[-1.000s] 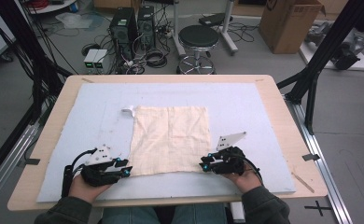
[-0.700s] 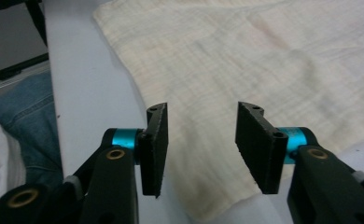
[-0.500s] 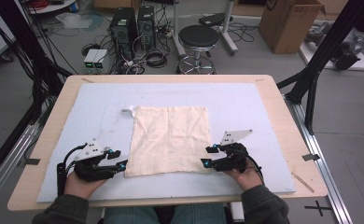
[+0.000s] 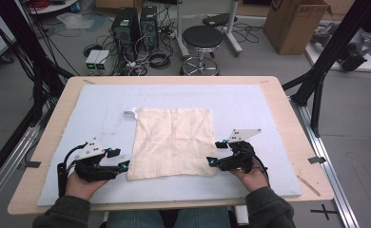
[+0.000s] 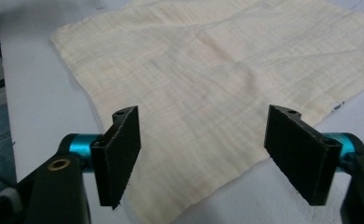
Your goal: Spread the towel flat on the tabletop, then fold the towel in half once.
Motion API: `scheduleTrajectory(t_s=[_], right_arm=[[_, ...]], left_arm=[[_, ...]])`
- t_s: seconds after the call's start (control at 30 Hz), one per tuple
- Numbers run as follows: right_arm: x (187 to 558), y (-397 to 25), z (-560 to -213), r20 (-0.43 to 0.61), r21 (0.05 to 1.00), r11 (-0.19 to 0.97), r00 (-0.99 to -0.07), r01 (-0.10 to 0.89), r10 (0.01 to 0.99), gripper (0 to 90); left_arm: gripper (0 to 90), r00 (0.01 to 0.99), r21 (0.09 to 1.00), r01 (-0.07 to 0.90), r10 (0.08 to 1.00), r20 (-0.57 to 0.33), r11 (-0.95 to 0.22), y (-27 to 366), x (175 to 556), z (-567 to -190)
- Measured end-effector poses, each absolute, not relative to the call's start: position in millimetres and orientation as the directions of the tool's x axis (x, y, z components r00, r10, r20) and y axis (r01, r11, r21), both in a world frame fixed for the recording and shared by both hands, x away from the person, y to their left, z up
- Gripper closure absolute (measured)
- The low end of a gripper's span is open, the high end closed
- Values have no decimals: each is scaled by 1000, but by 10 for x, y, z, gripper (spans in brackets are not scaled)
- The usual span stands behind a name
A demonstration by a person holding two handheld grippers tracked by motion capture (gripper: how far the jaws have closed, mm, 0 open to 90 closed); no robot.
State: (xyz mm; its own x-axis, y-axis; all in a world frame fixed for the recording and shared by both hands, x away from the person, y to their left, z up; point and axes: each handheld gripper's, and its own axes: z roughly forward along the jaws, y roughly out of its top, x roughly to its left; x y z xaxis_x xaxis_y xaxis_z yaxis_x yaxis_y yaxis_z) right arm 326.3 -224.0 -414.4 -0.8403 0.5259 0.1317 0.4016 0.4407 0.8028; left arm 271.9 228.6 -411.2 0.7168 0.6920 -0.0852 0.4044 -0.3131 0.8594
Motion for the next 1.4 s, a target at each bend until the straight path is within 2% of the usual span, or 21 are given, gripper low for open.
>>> scheduleTrajectory(t_s=[0.37,1.4], right_arm=[[3334,-2246,-4108,129,812,417,-822,409,555,126],[3792,-2198,-3857,151,792,417,-805,445,574,120]], left_arm=[[323,721,857,405,687,-86,-318,2276,2784,-4039],[317,714,860,412,693,-101,-300,2251,3255,-3754]])
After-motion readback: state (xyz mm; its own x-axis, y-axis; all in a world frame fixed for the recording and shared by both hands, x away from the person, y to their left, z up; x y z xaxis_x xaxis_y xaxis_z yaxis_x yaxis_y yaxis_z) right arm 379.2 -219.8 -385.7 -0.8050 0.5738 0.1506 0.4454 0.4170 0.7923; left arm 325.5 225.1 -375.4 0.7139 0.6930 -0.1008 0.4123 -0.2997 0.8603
